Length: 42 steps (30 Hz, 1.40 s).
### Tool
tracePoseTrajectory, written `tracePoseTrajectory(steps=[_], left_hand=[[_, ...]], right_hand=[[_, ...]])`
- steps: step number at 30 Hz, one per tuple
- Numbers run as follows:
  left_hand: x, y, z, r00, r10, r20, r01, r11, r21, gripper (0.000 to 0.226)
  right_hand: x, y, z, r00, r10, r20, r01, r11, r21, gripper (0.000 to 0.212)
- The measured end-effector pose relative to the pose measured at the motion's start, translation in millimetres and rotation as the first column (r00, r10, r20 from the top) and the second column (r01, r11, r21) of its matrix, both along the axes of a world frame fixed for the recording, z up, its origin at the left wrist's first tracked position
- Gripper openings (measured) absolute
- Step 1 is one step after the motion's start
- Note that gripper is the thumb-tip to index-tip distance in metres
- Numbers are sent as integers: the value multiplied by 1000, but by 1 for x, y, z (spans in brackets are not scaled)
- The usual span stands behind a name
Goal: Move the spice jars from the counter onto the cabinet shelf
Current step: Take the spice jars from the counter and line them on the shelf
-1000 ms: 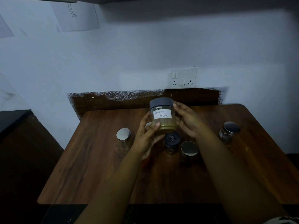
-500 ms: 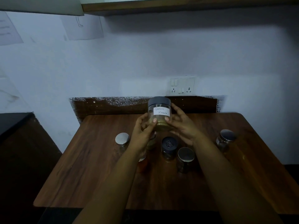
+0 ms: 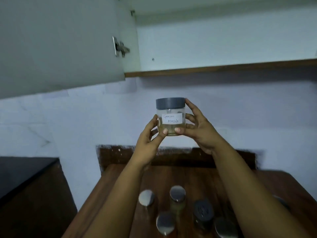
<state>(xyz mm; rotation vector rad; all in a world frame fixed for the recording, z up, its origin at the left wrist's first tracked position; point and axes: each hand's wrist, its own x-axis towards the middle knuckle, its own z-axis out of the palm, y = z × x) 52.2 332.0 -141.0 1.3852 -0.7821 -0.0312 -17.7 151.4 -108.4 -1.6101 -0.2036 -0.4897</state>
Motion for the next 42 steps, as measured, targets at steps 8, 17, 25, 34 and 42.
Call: tracePoseTrajectory(steps=[8, 17, 25, 34, 42], left_hand=[[53, 0, 132, 962, 69, 265, -42, 994, -105, 65], [130, -28, 186, 924, 134, 358, -83, 985, -153, 65], [194, -47, 158, 455, 542, 706, -610, 768, -196, 47], [227, -62, 118, 158, 625, 764, -709, 611, -353, 47], [230, -61, 116, 157, 618, 771, -716, 608, -342, 60]], right_hand=[[56, 5, 138, 984, 54, 172, -17, 978, -208, 112], [125, -12, 204, 992, -34, 122, 69, 953, -295, 111], [184, -34, 219, 935, -349, -58, 249, 766, -593, 103], [261, -17, 240, 877, -415, -242, 148, 712, -686, 97], [276, -16, 229, 887, -423, -186, 163, 662, -732, 81]])
